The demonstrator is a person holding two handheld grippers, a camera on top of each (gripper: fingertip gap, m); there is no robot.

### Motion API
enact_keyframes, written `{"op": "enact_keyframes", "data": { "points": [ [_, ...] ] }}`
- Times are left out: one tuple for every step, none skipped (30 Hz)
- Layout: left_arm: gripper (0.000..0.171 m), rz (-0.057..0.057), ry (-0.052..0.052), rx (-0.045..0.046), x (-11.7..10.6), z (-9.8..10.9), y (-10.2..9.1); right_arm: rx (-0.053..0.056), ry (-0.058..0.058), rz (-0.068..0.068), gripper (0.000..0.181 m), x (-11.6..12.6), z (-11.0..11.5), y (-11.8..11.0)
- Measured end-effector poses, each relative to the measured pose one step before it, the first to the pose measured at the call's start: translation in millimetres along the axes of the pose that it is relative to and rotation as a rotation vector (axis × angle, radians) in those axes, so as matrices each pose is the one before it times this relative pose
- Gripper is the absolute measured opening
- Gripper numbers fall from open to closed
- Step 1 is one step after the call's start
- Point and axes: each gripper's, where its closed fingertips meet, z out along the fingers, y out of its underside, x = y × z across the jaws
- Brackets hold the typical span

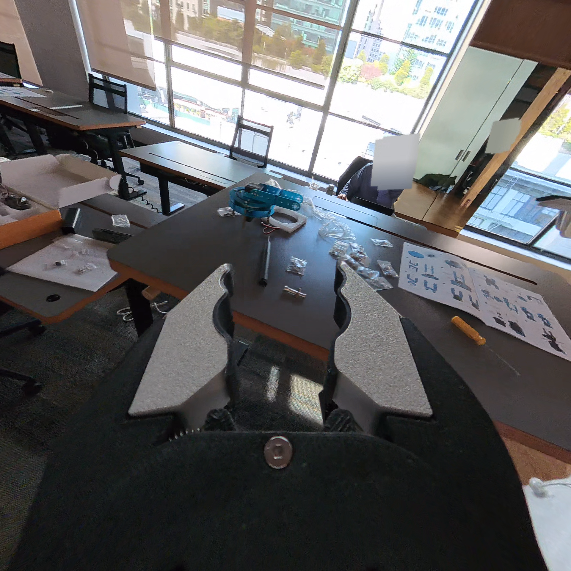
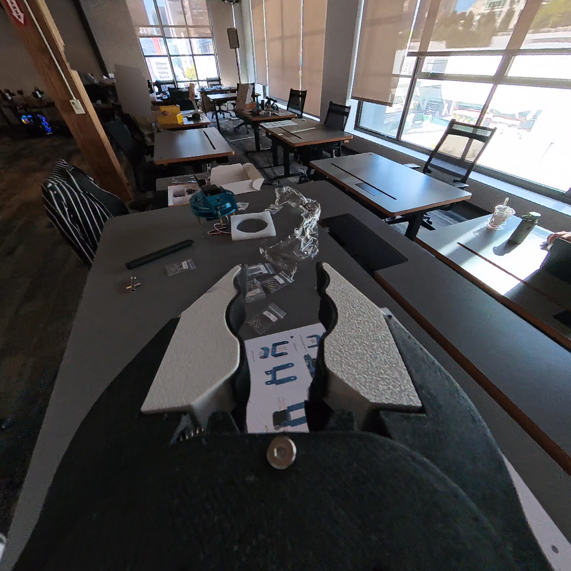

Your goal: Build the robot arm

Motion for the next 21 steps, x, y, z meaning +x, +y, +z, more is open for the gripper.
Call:
{"op": "enact_keyframes", "data": {
  "points": [
    [0.065, 0.0149, -0.0060, -0.00803, -18.14, -4.66, -4.51, 0.0081, 0.0124, -0.0019, 0.042, -8.95, -2.86, -2.45],
    [0.065, 0.0281, -0.0125, -0.00987, -19.05, -4.91, -5.53, 0.0022, 0.0234, -0.0035, 0.041, -8.24, -4.17, -0.31],
    [0.064, 0.0355, -0.0192, -0.00890, -19.67, -5.01, -5.93, -0.0013, 0.0389, -0.0086, 0.040, -6.55, -4.90, 1.36],
    [0.065, 0.0329, -0.0232, -0.00482, -19.67, -4.65, -5.72, -0.0087, 0.0480, -0.0151, 0.040, -5.49, -5.36, 3.66],
    [0.064, 0.0237, -0.0224, 0.00172, -18.60, -3.56, -5.29, -0.0136, 0.0516, -0.0251, 0.040, -4.83, -5.55, 6.41],
    [0.064, 0.0126, -0.0150, 0.01115, -16.11, -2.02, -5.27, -0.0124, 0.0560, -0.0295, 0.040, -3.51, -5.45, 8.15],
    [0.064, 0.0008, -0.0074, 0.01791, -13.31, -0.05, -5.30, -0.0148, 0.0563, -0.0287, 0.039, -2.26, -4.86, 9.83],
    [0.064, -0.0092, -0.0030, 0.01571, -10.85, 2.55, -4.91, -0.0178, 0.0491, -0.0276, 0.039, -1.65, -4.18, 10.86],
    [0.064, -0.0149, 0.0006, 0.00933, -8.40, 5.25, -4.40, -0.0164, 0.0385, -0.0175, 0.038, -0.96, -3.29, 10.92],
    [0.065, -0.0178, 0.0054, 0.00287, -5.86, 7.54, -4.40, -0.0176, 0.0294, -0.0037, 0.039, 0.62, -2.45, 11.02],
    [0.065, -0.0167, 0.0148, -0.00132, -2.33, 9.38, -4.89, -0.0171, 0.0261, 0.0021, 0.039, 3.19, -1.48, 10.69],
    [0.065, -0.0115, 0.0235, -0.00126, 0.88, 10.09, -5.74, -0.0122, 0.0324, -0.0073, 0.038, 7.19, -0.91, 9.78],
    [0.065, -0.0044, 0.0230, 0.00437, 2.65, 9.96, -6.90, -0.0098, 0.0552, -0.0264, 0.039, 12.94, -0.28, 9.66],
    [0.064, 0.0002, 0.0147, 0.01404, 2.63, 9.06, -7.52, -0.0026, 0.0939, -0.0369, 0.041, 20.00, -0.14, 8.96],
    [0.064, 0.0009, 0.0064, 0.02199, 2.22, 7.85, -7.12, 0.0115, 0.0982, -0.0454, 0.041, 20.93, 0.70, 7.32],
    [0.065, -0.0051, -0.0010, 0.02656, 2.30, 6.49, -5.39, 0.0192, 0.0657, -0.0592, 0.041, 15.46, 2.59, 6.80],
    [0.065, -0.0121, -0.0033, 0.02483, 2.74, 5.40, -3.01, 0.0156, 0.0552, -0.0553, 0.041, 12.48, 4.00, 7.91],
    [0.065, -0.0203, -0.0035, 0.01119, 3.37, 4.56, 0.35, 0.0065, 0.0397, -0.0257, 0.041, 8.83, 5.06, 8.83],
    [0.065, -0.0224, 0.0006, -0.00086, 3.92, 3.88, 2.40, 0.0002, 0.0085, 0.0048, 0.041, 3.15, 5.25, 8.50],
    [0.065, -0.0188, 0.0014, -0.00612, 3.80, 3.51, 2.79, 0.0015, -0.0052, 0.0193, 0.041, 0.36, 4.33, 7.03],
    [0.065, -0.0126, -0.0059, -0.01030, 2.20, 3.09, 1.95, 0.0103, 0.0058, 0.0123, 0.041, 1.30, 2.56, 4.94]
  ]
}}
